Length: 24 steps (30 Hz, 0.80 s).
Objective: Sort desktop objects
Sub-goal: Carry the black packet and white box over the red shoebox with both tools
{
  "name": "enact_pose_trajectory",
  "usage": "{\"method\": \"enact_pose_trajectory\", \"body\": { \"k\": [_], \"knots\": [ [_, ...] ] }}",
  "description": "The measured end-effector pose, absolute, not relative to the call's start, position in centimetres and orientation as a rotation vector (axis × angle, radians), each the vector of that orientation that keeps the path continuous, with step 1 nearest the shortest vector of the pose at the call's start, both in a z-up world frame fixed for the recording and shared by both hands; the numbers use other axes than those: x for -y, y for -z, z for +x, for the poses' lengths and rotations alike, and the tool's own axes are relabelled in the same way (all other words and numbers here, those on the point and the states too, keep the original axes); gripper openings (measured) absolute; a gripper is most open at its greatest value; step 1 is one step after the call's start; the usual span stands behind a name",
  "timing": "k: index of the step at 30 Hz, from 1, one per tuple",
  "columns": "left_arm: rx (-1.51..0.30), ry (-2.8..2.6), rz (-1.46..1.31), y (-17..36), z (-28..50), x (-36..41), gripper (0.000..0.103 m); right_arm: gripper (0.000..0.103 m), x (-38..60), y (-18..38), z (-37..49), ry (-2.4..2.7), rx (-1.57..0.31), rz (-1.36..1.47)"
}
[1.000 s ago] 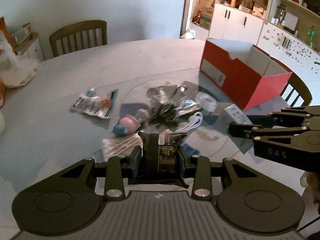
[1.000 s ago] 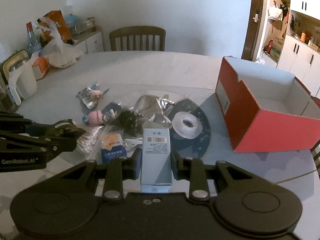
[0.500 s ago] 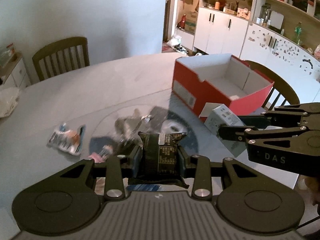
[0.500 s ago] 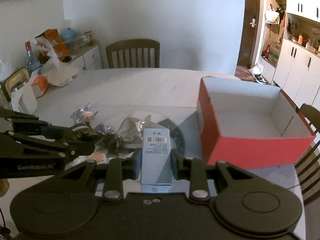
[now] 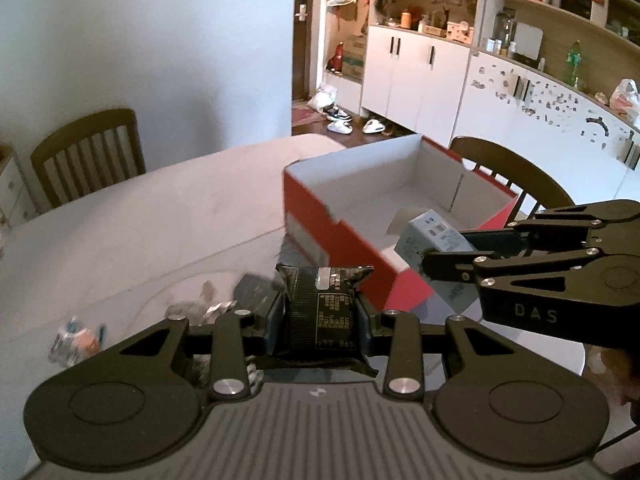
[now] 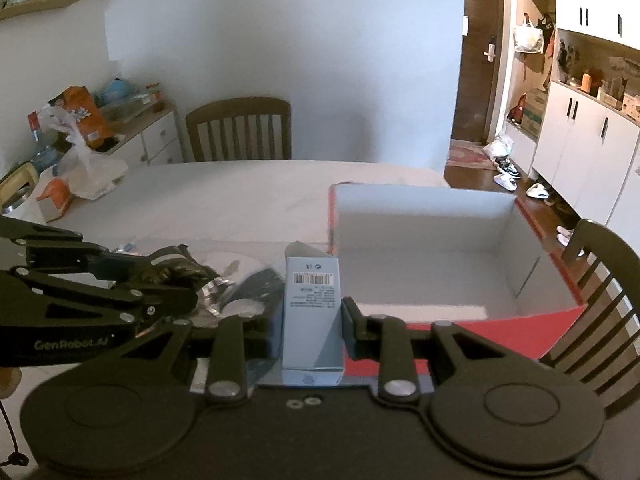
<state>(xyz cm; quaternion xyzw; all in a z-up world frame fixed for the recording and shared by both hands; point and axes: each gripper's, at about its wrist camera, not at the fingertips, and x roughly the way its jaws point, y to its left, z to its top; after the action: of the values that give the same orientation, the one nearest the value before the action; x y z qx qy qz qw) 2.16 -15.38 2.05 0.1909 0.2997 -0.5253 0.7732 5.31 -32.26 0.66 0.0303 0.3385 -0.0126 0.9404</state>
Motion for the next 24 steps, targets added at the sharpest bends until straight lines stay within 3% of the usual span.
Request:
{"method": "enact_pose_trajectory", "body": {
  "k": [13,24],
  "knots": [
    [-0.617,1.18,0.459,-2.2,0.4,24.0,0.036,0.029,39.4,0.2,7.3,0.071,-0.705,0.058],
    [-0.621,1.188,0.575,0.7,0.2,30.3,0.036,0.029,44.2,2.0,9.4,0.103,-0.736,0.049]
  ]
}}
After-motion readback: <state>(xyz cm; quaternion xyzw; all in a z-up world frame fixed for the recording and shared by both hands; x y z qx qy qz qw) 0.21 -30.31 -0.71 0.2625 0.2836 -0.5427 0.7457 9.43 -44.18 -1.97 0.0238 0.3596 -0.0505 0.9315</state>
